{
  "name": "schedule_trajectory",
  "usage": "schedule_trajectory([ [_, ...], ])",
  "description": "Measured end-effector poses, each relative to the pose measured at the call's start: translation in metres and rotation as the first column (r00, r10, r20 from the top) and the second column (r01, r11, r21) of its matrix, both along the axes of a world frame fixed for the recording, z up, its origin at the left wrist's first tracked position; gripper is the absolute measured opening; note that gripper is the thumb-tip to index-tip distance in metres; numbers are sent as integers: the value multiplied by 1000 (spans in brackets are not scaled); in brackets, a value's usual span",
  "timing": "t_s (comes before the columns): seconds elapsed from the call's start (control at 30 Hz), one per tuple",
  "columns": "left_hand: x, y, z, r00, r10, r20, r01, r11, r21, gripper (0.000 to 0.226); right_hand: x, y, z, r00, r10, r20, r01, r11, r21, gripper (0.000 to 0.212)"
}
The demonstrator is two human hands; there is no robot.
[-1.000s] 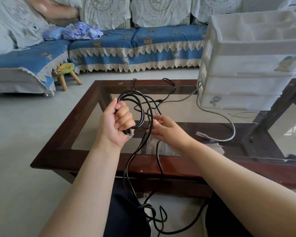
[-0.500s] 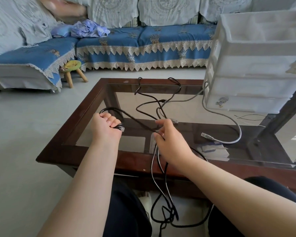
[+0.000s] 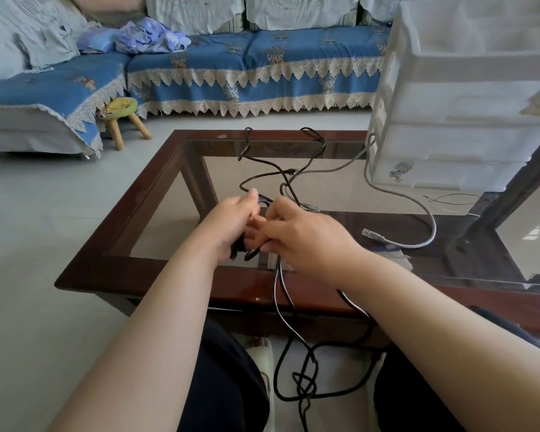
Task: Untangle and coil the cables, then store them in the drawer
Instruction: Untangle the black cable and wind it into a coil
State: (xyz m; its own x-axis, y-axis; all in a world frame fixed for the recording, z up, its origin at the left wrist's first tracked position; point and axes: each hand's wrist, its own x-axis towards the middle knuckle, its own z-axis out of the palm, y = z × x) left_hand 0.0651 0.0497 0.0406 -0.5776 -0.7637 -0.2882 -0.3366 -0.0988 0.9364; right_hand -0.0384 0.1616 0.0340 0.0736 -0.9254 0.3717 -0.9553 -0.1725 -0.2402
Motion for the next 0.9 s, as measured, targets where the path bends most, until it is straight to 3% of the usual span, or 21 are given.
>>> schedule_trajectory([
  [0.2, -8, 14, 0, 947, -288, -146, 319, 900, 297, 57, -26, -4, 11, 891, -162, 423, 148, 987, 68, 18],
  [0.37, -10, 7, -4, 920, -195, -341, 370, 721, 585, 55, -37, -11, 7, 809, -214, 548, 183, 977, 112, 25],
  [0.5, -11, 9, -4, 893, -196, -404, 424, 666, 614, 42, -40, -10, 2, 797, -220, 563, 198, 975, 101, 26],
  [0.63, -9, 13, -4, 890, -181, -419, 419, 688, 592, 36, -44, -9, 1, 786, -315, 533, 177, 939, 294, 41],
  [0.8, -7, 15, -5, 929, -203, -309, 348, 765, 543, 44, -39, -7, 2, 783, -260, 566, 38, 927, 373, 33],
  [0.9, -8, 19, -4, 939, -260, -224, 339, 807, 484, 49, -39, -4, 3, 837, -254, 485, 55, 920, 387, 34],
])
